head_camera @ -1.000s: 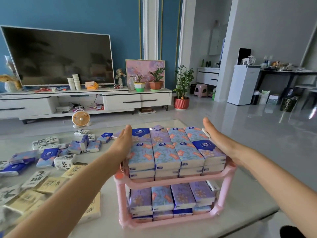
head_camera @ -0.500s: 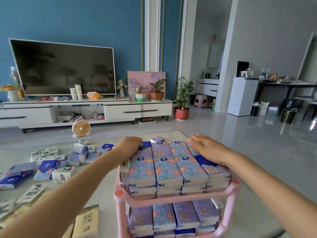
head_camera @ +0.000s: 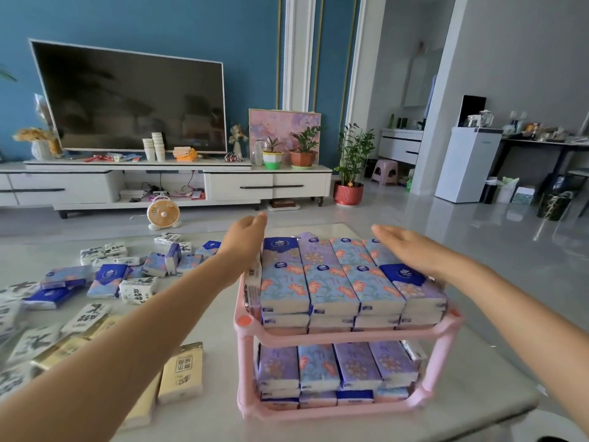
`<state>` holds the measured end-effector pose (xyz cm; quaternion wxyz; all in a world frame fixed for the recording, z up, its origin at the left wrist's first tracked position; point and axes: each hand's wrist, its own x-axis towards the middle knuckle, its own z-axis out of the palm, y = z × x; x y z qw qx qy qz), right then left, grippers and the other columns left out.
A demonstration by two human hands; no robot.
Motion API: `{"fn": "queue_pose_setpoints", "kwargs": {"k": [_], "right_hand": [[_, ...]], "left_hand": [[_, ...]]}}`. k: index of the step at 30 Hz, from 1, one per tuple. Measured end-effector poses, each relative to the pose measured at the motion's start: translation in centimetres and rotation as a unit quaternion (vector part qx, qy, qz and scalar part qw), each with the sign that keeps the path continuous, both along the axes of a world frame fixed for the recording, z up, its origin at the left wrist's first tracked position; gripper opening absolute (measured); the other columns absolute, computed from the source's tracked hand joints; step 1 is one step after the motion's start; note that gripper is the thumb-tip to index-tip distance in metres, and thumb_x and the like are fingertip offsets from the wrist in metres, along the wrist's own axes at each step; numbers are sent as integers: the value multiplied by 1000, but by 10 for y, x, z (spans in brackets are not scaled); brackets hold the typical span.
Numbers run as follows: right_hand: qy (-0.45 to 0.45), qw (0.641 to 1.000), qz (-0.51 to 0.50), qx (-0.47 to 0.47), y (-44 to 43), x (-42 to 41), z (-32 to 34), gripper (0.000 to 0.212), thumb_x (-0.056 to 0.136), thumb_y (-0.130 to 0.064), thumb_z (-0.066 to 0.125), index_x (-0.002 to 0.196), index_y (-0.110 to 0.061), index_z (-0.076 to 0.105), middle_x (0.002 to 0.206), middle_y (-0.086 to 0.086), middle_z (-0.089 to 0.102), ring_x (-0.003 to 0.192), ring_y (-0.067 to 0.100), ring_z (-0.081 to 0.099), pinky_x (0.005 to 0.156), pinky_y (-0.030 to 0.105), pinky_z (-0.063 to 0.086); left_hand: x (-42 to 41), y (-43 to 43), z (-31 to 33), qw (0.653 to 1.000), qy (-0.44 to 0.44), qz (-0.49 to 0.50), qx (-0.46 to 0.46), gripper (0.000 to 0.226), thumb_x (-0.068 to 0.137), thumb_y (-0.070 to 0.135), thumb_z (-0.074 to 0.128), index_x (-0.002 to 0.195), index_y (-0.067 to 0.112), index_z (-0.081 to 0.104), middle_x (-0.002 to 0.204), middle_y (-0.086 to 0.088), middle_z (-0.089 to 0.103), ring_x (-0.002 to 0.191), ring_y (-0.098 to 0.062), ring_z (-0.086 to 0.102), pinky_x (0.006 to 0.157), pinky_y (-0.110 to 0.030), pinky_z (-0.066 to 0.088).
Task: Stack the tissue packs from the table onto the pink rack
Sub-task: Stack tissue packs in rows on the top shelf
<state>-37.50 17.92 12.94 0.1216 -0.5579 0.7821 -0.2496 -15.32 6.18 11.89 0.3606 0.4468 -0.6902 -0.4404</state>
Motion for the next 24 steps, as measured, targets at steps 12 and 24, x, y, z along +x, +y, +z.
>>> {"fn": "queue_pose_setpoints", "kwargs": {"k": [12, 24], "right_hand": [[-34, 956, 214, -200, 20, 149, 13, 22, 93, -29, 50, 113, -24, 59, 109, -16, 62, 98, -10, 55, 82, 0, 38], [-200, 943, 262, -40, -71, 297, -70, 21, 91, -7, 50, 95, -21, 65, 95, -4, 67, 87, 4, 61, 79, 18, 50]], "left_hand": [[157, 10, -57, 996, -15, 76, -45, 29, 98, 24, 39, 115, 12, 60, 111, -1, 60, 108, -18, 53, 100, -39, 40], [246, -4, -138, 957, 47, 282, -54, 30, 91, -4, 38, 97, 15, 59, 95, 1, 60, 85, -13, 54, 67, -19, 43]]}}
